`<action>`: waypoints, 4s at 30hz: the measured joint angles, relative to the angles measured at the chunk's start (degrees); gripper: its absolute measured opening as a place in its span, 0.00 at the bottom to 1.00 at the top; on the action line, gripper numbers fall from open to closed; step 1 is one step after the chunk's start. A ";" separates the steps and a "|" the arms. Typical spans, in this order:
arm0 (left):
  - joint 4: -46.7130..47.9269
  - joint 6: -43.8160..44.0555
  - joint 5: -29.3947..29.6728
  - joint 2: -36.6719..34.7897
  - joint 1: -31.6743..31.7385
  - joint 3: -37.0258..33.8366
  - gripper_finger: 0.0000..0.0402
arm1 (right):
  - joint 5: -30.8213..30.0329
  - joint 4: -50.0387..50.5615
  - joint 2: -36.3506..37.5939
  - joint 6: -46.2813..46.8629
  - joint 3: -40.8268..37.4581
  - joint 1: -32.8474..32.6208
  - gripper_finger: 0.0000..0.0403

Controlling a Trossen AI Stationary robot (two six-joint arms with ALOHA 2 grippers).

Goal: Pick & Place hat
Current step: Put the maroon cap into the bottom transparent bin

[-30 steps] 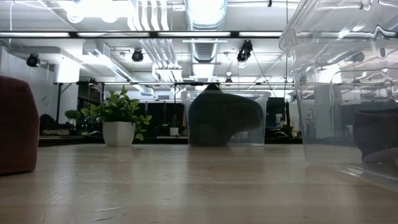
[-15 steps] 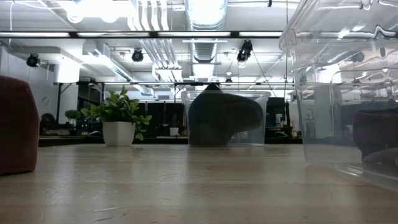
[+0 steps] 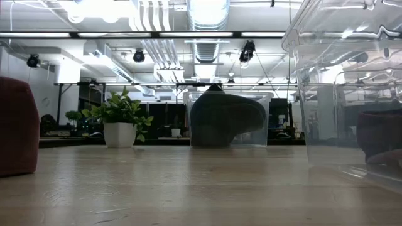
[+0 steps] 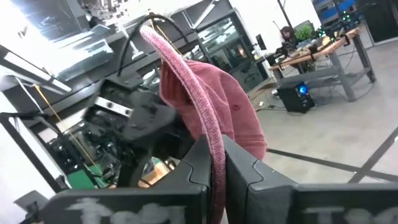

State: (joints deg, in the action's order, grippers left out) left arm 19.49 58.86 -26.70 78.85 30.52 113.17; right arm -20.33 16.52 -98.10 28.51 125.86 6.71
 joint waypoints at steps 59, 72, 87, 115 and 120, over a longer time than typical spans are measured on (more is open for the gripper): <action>-20.03 -4.56 -8.29 -3.48 0.13 3.76 0.26 | 60.08 28.96 17.78 29.76 -3.43 14.70 0.03; -18.17 -5.12 -8.22 0.80 0.13 3.71 0.26 | 41.70 44.73 29.94 30.72 -4.57 2.42 0.03; -14.96 -6.26 -5.02 8.14 0.15 3.71 0.26 | 35.66 49.77 40.14 37.65 -16.89 -10.99 0.03; -8.37 -3.66 0.36 16.90 -0.20 3.71 0.26 | 45.22 49.58 62.29 49.27 -47.09 -12.49 0.03; -8.37 -3.61 1.41 17.84 -0.33 3.71 0.26 | 33.44 42.64 64.72 42.91 -50.01 -12.45 0.03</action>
State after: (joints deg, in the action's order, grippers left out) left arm 11.11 55.24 -25.29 96.69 30.20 116.88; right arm 13.10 59.16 -33.39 71.42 75.85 -5.74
